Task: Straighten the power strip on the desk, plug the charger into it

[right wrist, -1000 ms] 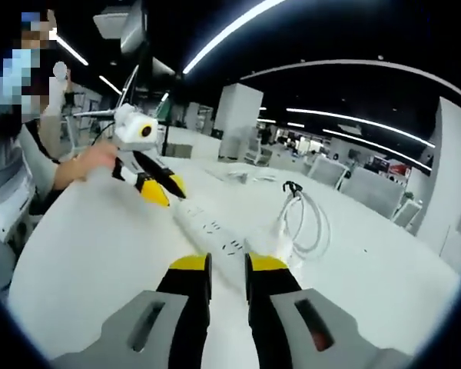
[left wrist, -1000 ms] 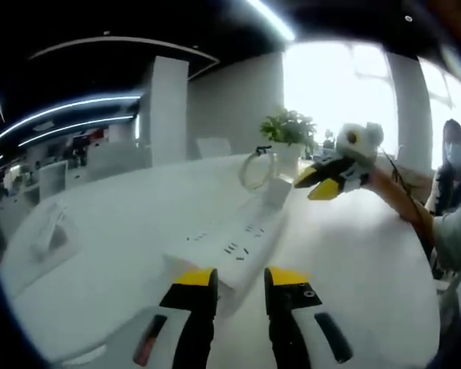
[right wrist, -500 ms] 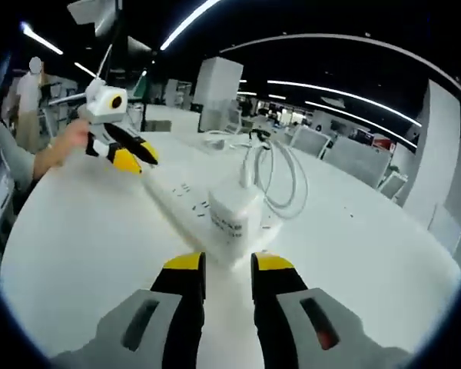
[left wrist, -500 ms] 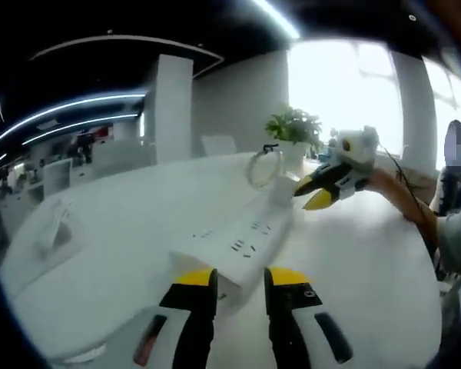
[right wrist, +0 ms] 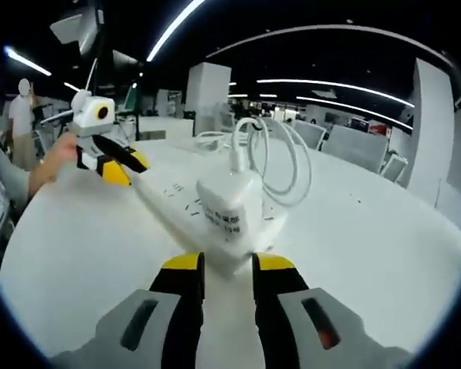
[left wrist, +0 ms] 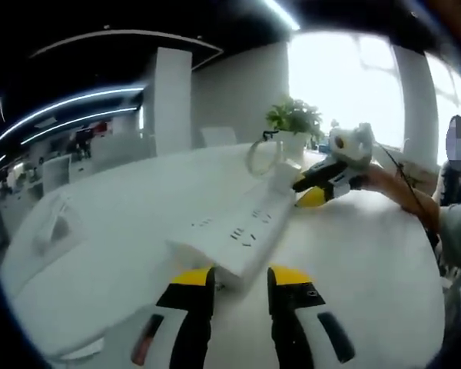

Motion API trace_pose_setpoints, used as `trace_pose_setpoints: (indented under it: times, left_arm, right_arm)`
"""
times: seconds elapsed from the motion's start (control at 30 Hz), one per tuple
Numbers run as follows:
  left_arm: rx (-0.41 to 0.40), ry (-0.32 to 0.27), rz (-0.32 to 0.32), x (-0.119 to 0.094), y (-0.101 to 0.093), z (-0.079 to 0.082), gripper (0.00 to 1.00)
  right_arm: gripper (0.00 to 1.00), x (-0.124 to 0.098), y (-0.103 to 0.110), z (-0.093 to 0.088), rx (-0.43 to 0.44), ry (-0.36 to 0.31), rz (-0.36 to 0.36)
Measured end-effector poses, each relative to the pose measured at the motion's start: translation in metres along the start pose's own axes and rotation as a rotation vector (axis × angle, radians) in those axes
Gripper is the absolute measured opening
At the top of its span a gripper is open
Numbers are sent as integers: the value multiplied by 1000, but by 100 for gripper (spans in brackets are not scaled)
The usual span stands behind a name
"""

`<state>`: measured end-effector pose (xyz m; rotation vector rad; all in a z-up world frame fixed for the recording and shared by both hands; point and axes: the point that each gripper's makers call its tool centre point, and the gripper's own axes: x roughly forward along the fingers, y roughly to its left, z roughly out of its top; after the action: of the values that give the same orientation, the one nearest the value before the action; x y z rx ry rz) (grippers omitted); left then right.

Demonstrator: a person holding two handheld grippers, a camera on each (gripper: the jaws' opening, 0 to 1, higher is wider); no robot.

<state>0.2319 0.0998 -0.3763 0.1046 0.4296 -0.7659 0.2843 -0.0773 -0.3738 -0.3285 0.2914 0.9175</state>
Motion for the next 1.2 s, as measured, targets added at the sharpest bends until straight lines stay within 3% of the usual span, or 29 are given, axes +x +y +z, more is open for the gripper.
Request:
trace_pose_setpoints:
  times: [0.23, 0.43, 0.63, 1.2]
  left_arm:
    - [5, 9, 0, 2, 0, -2, 31]
    - [-72, -15, -25, 1, 1, 0, 30]
    - [-79, -12, 14, -2, 10, 0, 31]
    - [-97, -17, 44, -3, 14, 0, 32]
  right_arm:
    - [24, 1, 0, 1, -22, 6, -28]
    - [22, 0, 1, 1, -17, -11, -17]
    - [19, 1, 6, 3, 41, -35, 16]
    - [18, 0, 15, 2, 25, -14, 47]
